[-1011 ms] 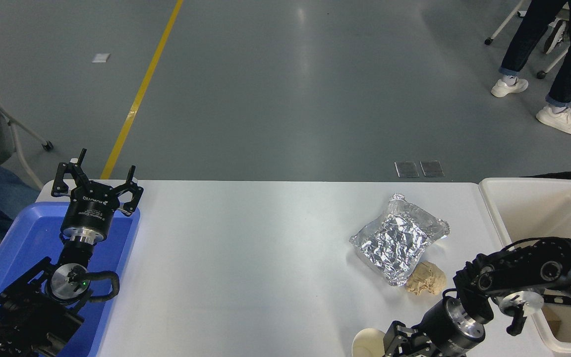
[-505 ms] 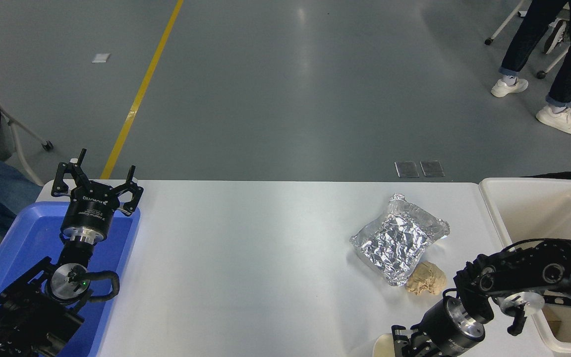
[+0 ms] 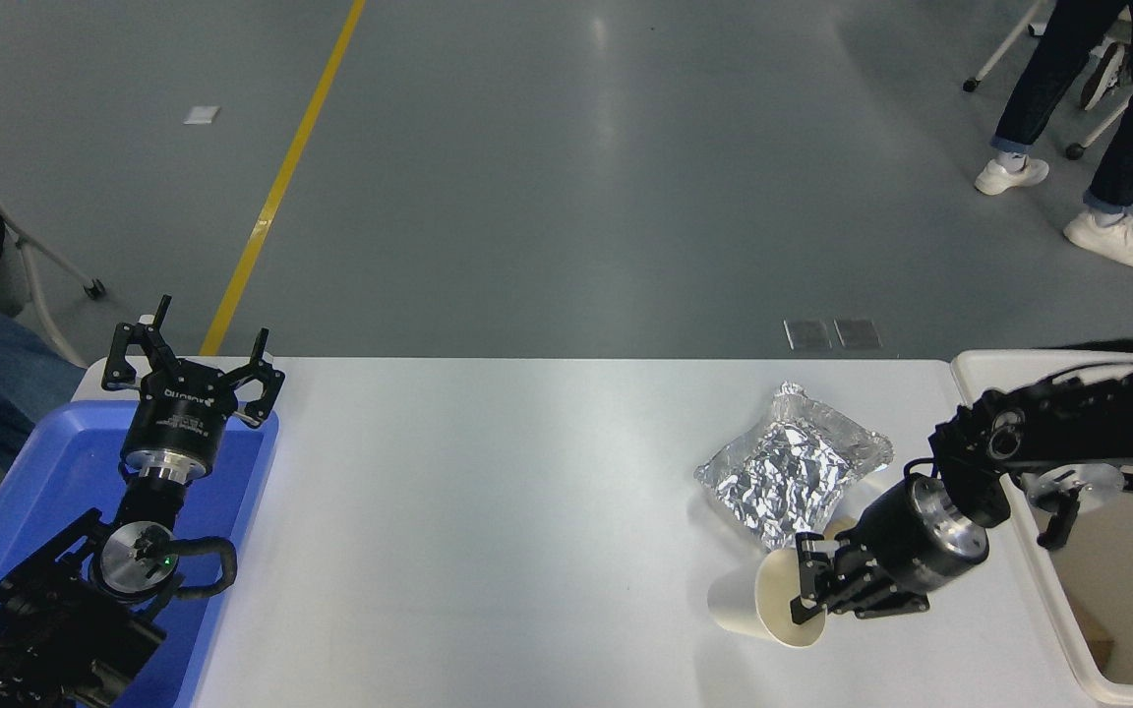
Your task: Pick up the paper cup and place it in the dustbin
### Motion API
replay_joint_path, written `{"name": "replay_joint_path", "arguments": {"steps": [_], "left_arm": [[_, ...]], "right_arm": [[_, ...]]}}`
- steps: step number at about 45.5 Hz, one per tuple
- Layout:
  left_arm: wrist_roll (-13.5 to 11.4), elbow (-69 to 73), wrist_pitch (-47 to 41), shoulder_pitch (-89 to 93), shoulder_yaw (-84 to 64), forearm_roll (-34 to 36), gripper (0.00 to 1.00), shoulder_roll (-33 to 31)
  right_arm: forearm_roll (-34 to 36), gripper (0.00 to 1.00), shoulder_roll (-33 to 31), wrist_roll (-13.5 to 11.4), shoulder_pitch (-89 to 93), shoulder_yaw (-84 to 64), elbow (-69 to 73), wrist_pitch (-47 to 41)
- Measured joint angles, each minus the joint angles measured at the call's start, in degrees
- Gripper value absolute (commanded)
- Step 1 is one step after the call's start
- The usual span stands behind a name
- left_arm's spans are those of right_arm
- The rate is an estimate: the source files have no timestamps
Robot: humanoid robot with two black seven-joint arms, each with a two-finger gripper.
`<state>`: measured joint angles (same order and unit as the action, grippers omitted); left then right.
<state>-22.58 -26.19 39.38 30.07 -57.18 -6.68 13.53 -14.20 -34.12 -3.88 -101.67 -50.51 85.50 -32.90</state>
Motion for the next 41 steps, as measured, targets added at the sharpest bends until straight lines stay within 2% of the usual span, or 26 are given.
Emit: {"name": "replay_joint_path", "arguments": {"steps": [9,18,30,41], "left_arm": [[0.00,-0.01,0.01,-0.01,0.01,0.01,1.00,0.00],[0.01,0.00,0.01,-0.01,0.01,0.00,1.00,0.01],[0.06,0.00,0.01,-0.01,0.03,0.02,1.00,0.00],[0.07,0.00,0.08,-0.01,0.05,0.03,1.00,0.00]], "right_arm": [[4.03,0.00,1.27,-0.48,-19.94,-9.35,4.84,-4.69],[7.71,0.00,5.15,-0.59,-35.02,-15.40,7.57,-9.27],[9.86,0.00,8.77,-0.60,-43.97,-18.66,8.58,-11.24],[8.04,0.00,8.24,-0.55,-46.11,-21.29,7.26,-11.85]]}}
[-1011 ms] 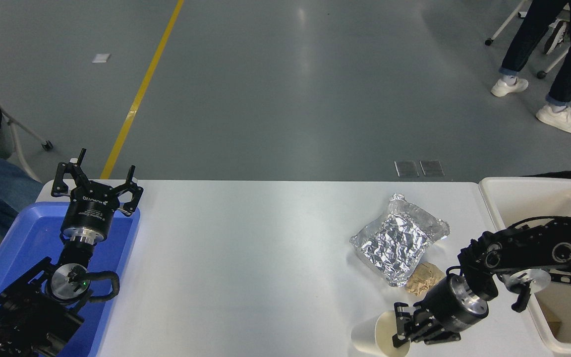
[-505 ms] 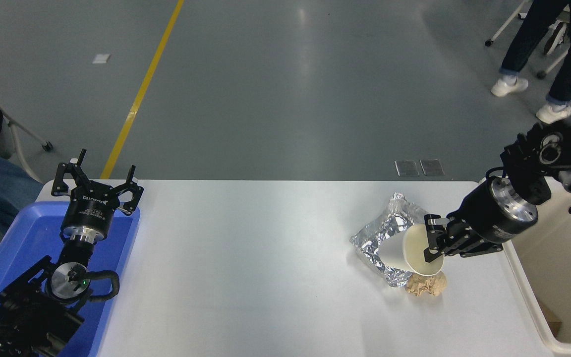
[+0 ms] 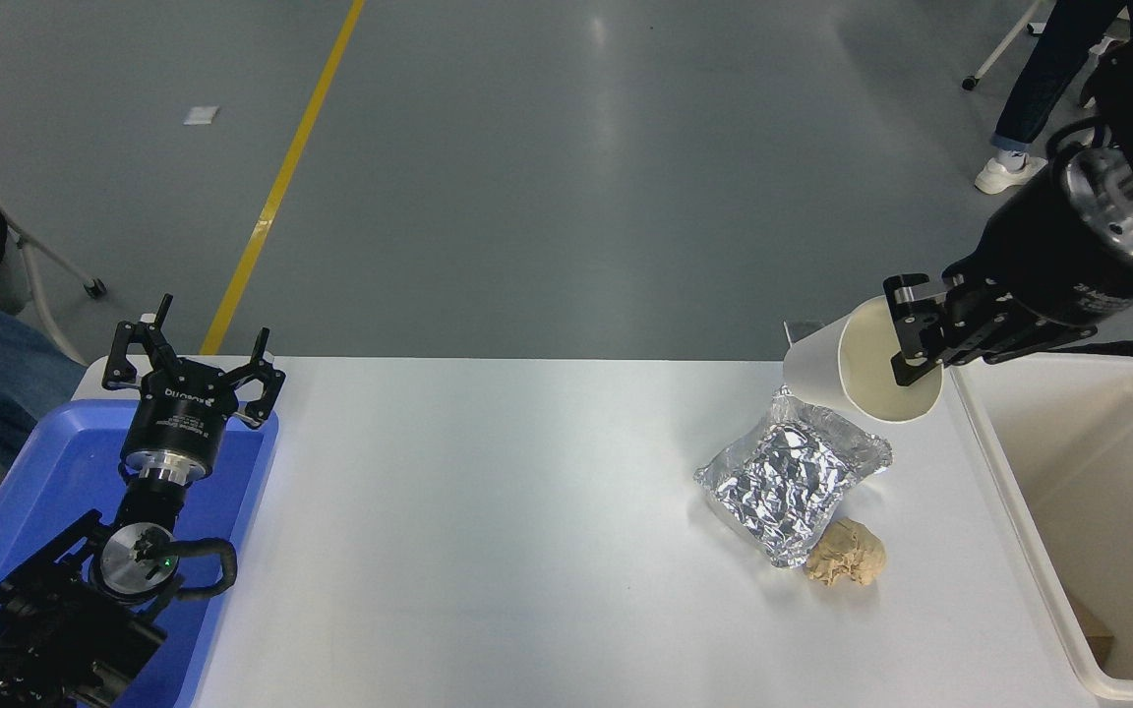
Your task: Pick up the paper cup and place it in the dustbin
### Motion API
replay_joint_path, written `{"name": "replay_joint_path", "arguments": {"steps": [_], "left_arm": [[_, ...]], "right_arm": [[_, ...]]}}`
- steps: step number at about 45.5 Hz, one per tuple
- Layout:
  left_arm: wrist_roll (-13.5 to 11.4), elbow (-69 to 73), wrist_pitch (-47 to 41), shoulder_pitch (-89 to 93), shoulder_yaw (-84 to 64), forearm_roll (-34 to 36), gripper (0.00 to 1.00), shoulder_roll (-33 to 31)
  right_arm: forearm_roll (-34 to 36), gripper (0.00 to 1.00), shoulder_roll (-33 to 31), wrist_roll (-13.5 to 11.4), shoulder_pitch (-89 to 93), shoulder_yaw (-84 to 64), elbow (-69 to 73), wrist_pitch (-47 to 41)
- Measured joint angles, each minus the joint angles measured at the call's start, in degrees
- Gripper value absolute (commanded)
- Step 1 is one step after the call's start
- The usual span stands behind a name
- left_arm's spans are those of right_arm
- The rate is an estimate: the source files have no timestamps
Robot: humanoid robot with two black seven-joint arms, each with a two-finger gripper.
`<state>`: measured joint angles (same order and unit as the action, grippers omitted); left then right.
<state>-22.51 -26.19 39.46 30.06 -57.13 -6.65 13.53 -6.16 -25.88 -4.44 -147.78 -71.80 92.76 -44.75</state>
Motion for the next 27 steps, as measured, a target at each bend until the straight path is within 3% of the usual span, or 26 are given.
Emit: {"name": "replay_joint_path", "arguments": {"steps": [10,21,27], "left_arm": [[0.01,-0.01,0.02,0.01,0.00,-0.02,1.00,0.01],[0.01,-0.01,0.02,0.00,-0.02,-0.03,1.00,0.00],[0.01,0.00,0.02,0.00,-0.04,-0.02,1.00,0.00]], "right_arm": [[-9.88,0.00,-6.36,0.18,3.57,-1.05,-5.64,-0.15],[-26.29,0.00,-19.52,0.99,14.08,0.90,-15.60,-0.22],[-31.09,0.00,-25.31,1.45,23.23,5.12,-21.82,0.74]]}}
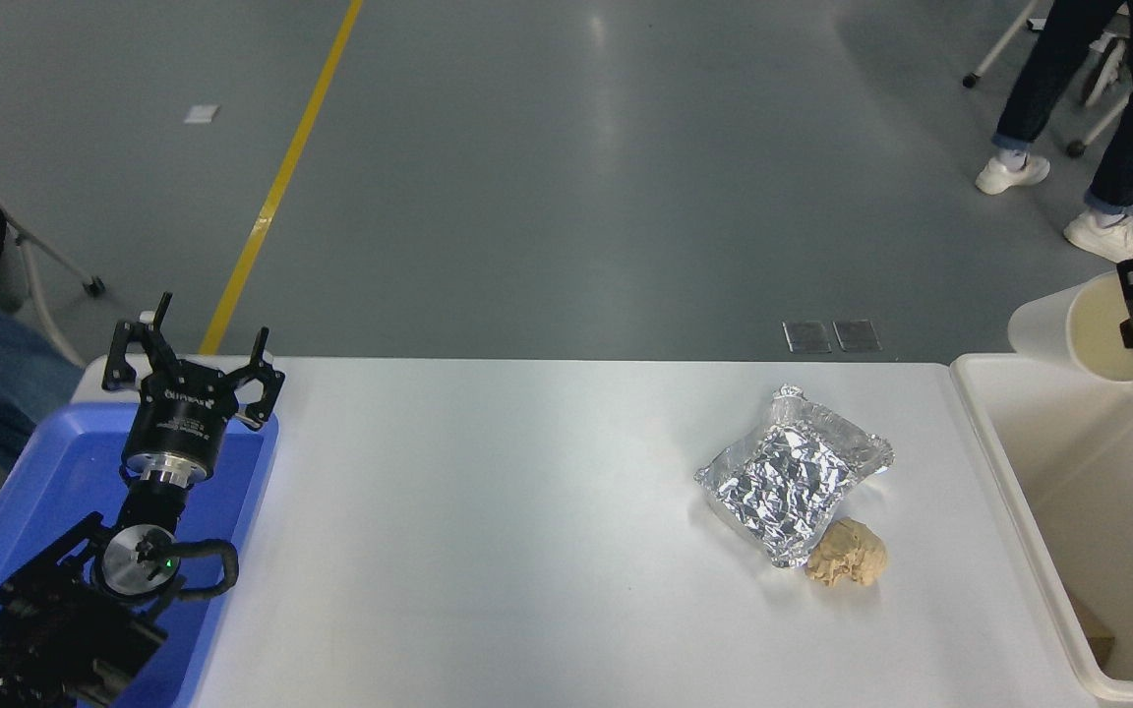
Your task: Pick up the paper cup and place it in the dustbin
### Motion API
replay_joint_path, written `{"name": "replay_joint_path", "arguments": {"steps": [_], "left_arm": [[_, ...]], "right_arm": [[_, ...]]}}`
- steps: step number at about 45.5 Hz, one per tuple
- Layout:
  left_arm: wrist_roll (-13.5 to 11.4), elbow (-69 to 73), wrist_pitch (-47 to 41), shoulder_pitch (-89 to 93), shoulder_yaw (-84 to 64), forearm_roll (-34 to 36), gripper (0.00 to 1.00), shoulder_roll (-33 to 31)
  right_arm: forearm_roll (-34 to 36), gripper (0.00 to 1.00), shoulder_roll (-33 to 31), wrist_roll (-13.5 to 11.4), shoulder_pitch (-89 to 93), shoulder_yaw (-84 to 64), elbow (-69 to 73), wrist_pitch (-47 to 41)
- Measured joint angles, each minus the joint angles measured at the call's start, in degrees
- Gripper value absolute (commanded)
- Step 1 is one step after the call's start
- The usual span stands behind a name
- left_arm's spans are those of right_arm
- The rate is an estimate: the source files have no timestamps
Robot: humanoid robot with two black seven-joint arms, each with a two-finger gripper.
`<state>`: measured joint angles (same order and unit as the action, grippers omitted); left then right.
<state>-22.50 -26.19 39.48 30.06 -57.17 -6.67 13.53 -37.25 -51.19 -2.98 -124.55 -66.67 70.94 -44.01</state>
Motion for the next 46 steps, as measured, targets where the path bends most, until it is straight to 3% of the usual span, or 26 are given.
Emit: {"name": "replay_joint_path", "arguments": {"steps": [11,20,34,35,36,38,39,46], "left_arm": [[-0.03,0.00,-0.02,0.01,-0.02,-0.02,1.00,0.01],[-0.07,-0.01,-0.03,0.08,-0.03,0.00,1.00,0.01],[-0.07,0.00,-0.03,0.08,-0.03,-0.01,1.00,0.00],[-0.07,0.00,-0.03,0.08,-0.03,-0.01,1.00,0.00],[-0.07,0.00,-0.03,0.08,-0.03,0.00,1.00,0.00],[-0.07,0.00,-0.03,0.08,-0.03,0.00,1.00,0.00],[-0.07,0.00,-0.03,0.08,-0.03,-0.01,1.00,0.00],[-0.07,0.00,-0.03,0.08,-0.04,0.00,1.00,0.00]], "right_arm": [[-4.03,0.00,-3.34,2.79,27.27,13.48,-15.05,9.28],[-4.69,0.00,1.59,4.89,53.97,30.37,-30.80,17.42],[-4.99,0.00,9.46,5.63,73.11,42.25,-44.75,24.38],[-5.00,0.09,9.75,5.64,73.81,42.65,-45.39,24.77],[-5.02,0.25,10.14,5.66,74.66,43.12,-46.08,25.31],[-5.02,0.80,10.65,5.71,75.69,43.67,-46.71,25.97],[-5.03,1.00,10.94,5.73,76.32,44.04,-47.20,26.52],[-5.03,1.00,12.18,5.71,78.55,45.32,-48.60,28.67]]}}
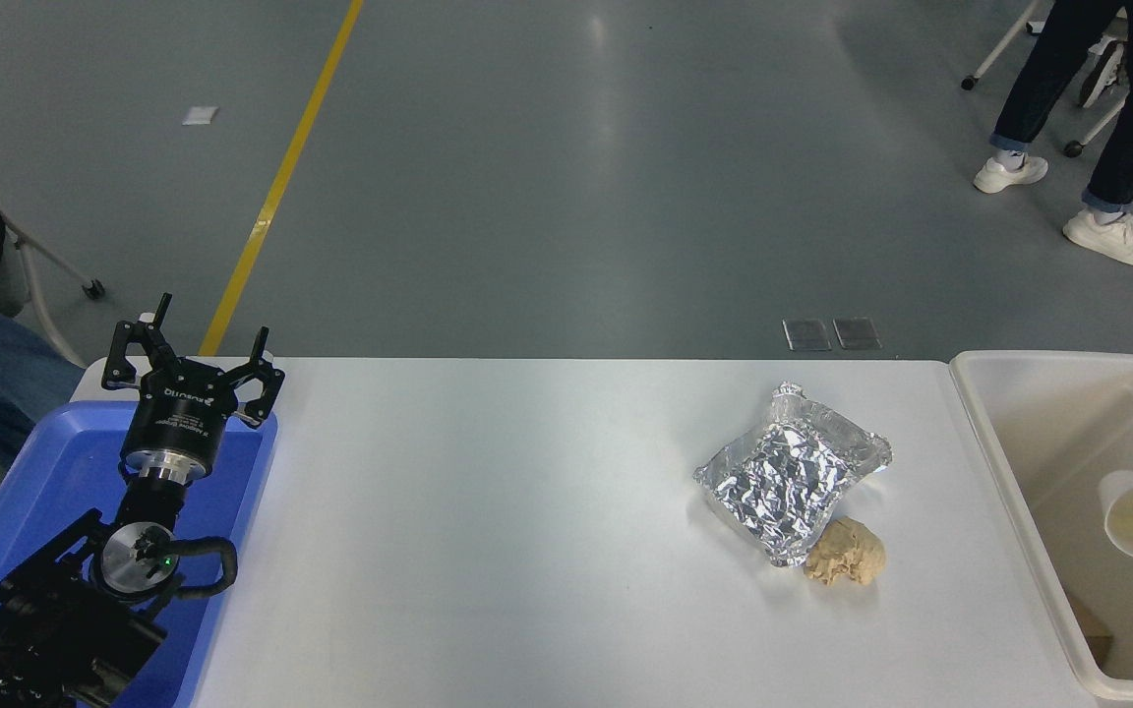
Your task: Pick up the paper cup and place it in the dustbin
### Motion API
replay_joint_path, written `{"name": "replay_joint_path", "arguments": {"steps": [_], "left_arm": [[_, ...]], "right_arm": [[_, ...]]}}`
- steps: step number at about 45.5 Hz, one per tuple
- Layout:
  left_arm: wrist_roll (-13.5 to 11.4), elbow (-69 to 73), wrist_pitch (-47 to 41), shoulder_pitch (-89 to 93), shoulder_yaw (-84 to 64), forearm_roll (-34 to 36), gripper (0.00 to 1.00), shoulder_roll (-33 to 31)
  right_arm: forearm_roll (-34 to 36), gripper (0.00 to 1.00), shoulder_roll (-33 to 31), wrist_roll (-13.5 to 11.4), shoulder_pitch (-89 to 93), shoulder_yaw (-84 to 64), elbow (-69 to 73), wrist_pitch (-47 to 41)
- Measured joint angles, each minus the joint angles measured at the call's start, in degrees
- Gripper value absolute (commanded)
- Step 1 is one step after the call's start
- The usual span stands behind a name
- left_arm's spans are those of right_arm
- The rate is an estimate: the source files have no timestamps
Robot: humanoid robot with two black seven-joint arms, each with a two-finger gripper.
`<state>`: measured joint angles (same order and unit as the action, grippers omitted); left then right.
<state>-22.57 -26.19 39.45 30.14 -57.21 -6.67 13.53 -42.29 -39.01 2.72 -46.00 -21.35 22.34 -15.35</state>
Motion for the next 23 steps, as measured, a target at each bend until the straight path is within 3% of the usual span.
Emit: {"name": "replay_joint_path", "arguments": {"steps": [12,23], "left_arm": [[0.01,-0.01,-0.02,0.04,0.03,0.00,1.00,0.00],[0.14,-0.01,0.26,0.09,0.07,0.07,1.00,0.00]], "right_arm": [[-0.11,1.00,0.34,-0.21,-1.32,0.39,2.26,0.94],[-0.26,1.00,-5.21,-0.30,-18.09,-9.68,17.32,-1.82]]}}
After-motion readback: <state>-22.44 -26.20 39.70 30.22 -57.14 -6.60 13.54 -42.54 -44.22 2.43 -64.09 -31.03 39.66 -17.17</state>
